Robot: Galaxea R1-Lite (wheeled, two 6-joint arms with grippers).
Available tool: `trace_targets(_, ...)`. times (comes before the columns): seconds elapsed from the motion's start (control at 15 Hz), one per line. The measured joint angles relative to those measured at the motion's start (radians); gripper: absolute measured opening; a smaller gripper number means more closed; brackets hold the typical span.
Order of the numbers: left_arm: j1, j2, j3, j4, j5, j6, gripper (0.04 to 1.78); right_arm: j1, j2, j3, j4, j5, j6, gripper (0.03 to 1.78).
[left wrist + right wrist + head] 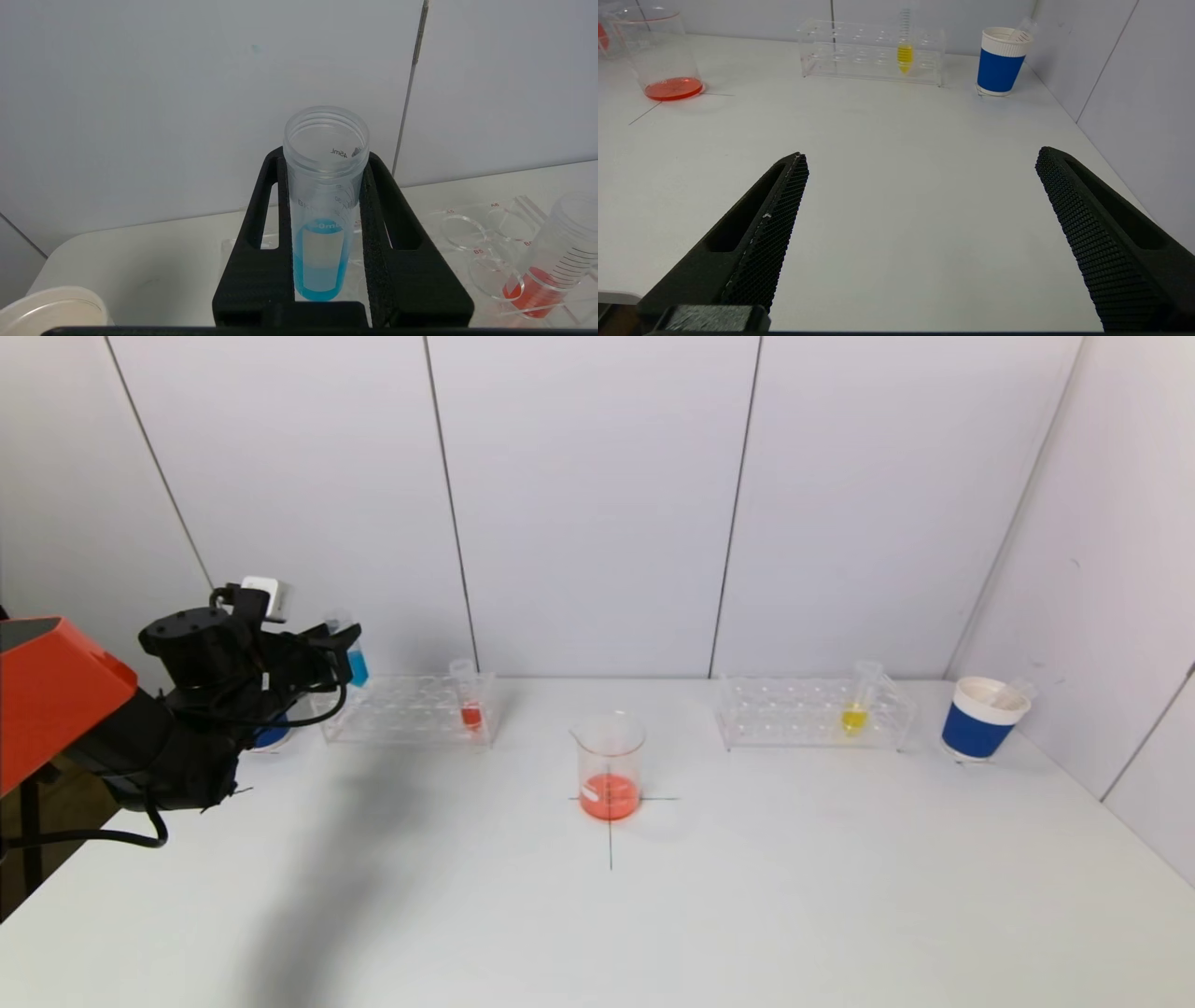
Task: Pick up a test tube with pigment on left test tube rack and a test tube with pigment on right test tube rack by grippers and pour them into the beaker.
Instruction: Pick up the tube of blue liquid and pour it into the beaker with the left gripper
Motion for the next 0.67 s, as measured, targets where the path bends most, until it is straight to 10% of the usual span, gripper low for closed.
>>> trace_targets(0.67, -0.024, -0.143, -0.086, 0.201, -0.001, 0.004, 0.43, 0.000, 0.000, 0.000, 0.000, 0.000, 0.000, 1.77)
